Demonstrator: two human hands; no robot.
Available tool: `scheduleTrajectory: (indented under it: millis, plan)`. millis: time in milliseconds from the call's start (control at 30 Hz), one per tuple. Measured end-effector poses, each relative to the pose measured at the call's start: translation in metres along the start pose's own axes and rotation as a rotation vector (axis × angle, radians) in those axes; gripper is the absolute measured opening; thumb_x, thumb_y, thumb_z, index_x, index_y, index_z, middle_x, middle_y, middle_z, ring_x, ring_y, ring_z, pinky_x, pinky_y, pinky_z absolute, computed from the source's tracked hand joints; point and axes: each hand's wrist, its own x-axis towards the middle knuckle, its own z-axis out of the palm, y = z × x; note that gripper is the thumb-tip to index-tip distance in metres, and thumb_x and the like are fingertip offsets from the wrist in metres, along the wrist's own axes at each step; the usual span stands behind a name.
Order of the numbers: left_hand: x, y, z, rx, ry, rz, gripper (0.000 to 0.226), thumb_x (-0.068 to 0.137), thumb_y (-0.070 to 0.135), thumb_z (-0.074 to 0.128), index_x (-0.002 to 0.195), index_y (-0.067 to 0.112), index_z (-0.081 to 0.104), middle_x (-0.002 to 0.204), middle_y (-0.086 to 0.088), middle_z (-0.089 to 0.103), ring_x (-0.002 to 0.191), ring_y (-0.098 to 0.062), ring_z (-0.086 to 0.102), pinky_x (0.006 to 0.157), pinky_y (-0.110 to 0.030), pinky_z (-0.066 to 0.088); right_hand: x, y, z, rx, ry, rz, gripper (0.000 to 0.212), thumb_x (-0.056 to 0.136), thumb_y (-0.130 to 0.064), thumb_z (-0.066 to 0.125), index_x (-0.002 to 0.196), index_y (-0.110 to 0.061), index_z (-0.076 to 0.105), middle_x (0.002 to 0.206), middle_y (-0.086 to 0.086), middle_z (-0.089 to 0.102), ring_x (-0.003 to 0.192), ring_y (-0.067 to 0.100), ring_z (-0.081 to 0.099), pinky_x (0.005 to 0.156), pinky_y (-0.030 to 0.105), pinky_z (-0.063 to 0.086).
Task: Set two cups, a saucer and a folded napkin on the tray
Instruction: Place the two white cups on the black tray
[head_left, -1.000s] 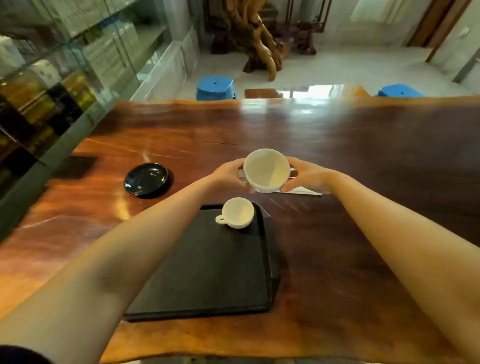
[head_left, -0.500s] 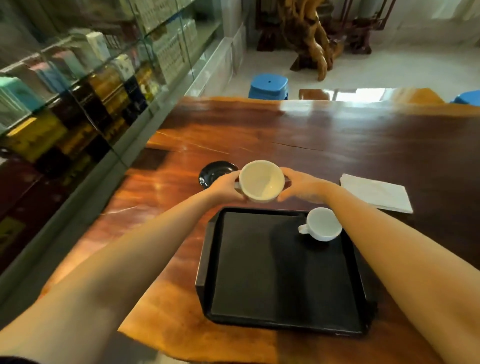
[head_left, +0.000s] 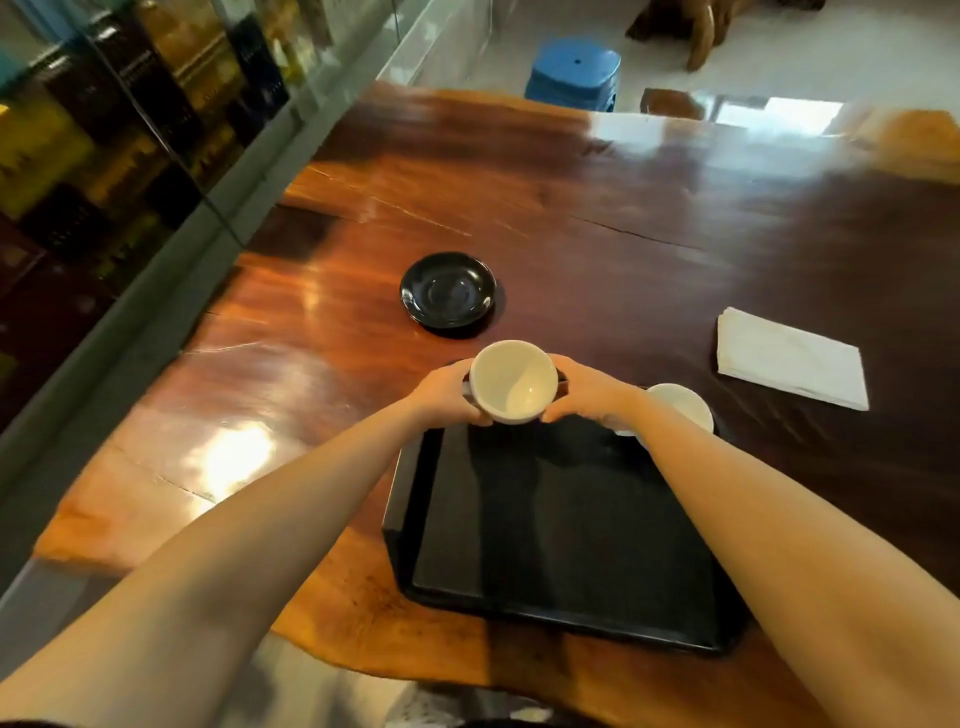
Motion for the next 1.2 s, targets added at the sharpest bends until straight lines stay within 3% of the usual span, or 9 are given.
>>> scheduleTrajectory:
  millis: [167,500,767,933,1100,1200]
  plan:
    - [0.003,-0.009,0.013,-0.004,0.000,-0.027,0.079,0.069,0.006,0.078,0.138,0.018,0.042,0.135,-0.004,0.053,0.126,-0.021,0.047,0.099,-0.030,0.036,0.008,0.014,0.003,0.017,-0.008,0.040,0.087,0.074,0.009,0.067,0.145,-0.023,0.027,0.144,0.005,0.038,0.132,0.024,0.037,0.109,0.042,0.035]
    - [0.003,-0.027,0.027,-0.044,0.020,-0.083,0.083,0.069,0.006,0.078,0.140,0.017,0.038,0.138,-0.006,0.051,0.129,-0.023,0.044,0.106,-0.035,0.035,0.017,0.027,0.016,0.010,-0.015,0.026,0.086,0.075,0.011,0.066,0.144,-0.022,0.026,0.144,0.007,0.038,0.131,0.025,0.037,0.102,0.037,0.036]
    - [0.005,-0.031,0.027,-0.090,0.019,-0.108,0.084,0.070,0.007,0.078,0.141,0.019,0.035,0.139,-0.005,0.049,0.131,-0.022,0.042,0.108,-0.039,0.035,0.021,0.026,0.014,0.017,-0.027,0.009,0.087,0.076,0.012,0.064,0.145,-0.023,0.024,0.145,0.007,0.037,0.133,0.025,0.035,0.106,0.040,0.034]
    - [0.004,-0.027,0.021,-0.054,-0.009,-0.104,0.082,0.071,0.005,0.076,0.142,0.018,0.036,0.140,-0.005,0.048,0.131,-0.022,0.042,0.107,-0.037,0.033,0.023,0.023,0.014,-0.017,-0.030,0.014,0.086,0.075,0.012,0.064,0.144,-0.021,0.024,0.143,0.006,0.036,0.122,0.018,0.037,0.100,0.035,0.034]
    - [-0.002,-0.028,0.012,0.026,-0.046,-0.162,0.077,0.071,0.010,0.076,0.139,0.021,0.041,0.136,-0.002,0.052,0.127,-0.023,0.046,0.108,-0.039,0.037,0.024,0.019,0.013,-0.123,-0.002,0.090,0.080,0.075,0.006,0.067,0.142,-0.015,0.030,0.138,0.005,0.043,0.130,0.023,0.038,0.111,0.045,0.029]
    - [-0.008,-0.028,0.007,0.103,-0.074,-0.194,0.078,0.071,0.015,0.077,0.139,0.022,0.040,0.133,-0.003,0.054,0.122,-0.023,0.050,0.106,-0.039,0.040,0.021,0.013,0.012,-0.211,0.023,0.154,0.074,0.076,0.000,0.068,0.140,-0.013,0.034,0.139,0.011,0.045,0.128,0.030,0.042,0.107,0.046,0.038]
